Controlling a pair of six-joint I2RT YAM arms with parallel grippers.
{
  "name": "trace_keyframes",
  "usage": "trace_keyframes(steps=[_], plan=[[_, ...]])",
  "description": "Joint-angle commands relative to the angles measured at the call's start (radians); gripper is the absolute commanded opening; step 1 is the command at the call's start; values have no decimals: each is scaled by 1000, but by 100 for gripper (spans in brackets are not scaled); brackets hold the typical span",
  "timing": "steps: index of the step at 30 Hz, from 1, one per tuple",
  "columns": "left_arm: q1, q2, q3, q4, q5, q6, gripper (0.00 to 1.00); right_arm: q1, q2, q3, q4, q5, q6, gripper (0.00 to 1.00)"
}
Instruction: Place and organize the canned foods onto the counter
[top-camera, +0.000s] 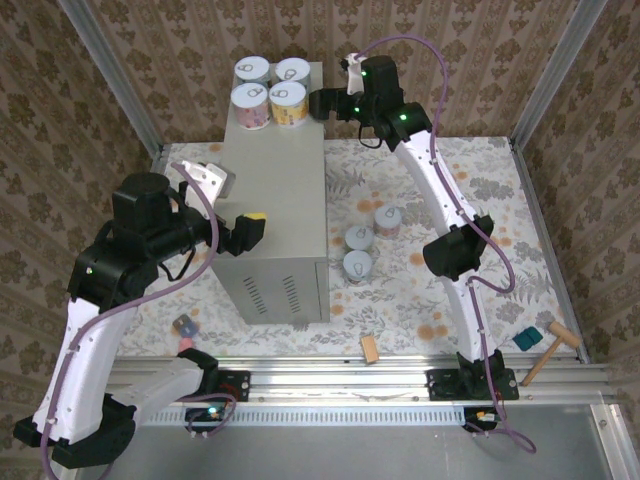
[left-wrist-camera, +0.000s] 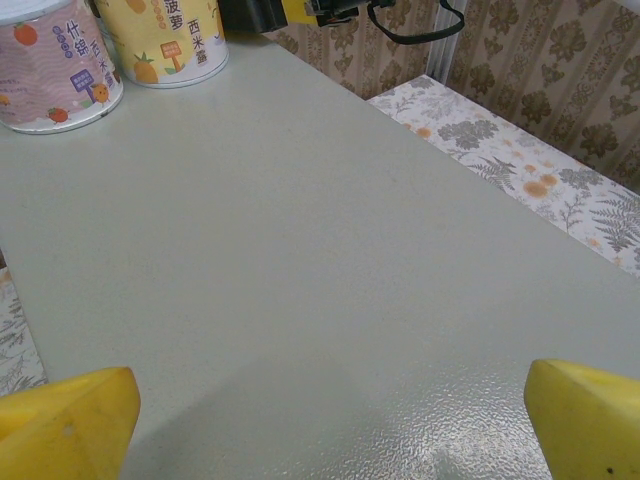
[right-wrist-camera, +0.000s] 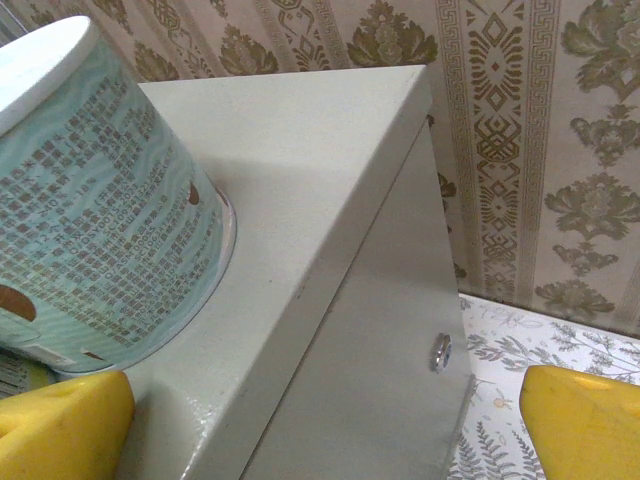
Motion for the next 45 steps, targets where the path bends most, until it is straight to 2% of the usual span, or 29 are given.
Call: trace_keyframes(steps=[1, 11, 23, 45], plan=[[-3, 2, 24, -14, -8, -7, 100, -24, 63, 8, -21, 100, 18, 100], [-3, 2, 26, -24, -20, -1, 100, -38, 112, 33, 11, 116, 48, 100], [-3, 9, 31, -29, -24, 3, 100, -55, 175, 76, 53, 64, 44, 100], [-3, 8, 32, -33, -24, -1, 100, -70, 219, 80, 105, -57, -127, 100]])
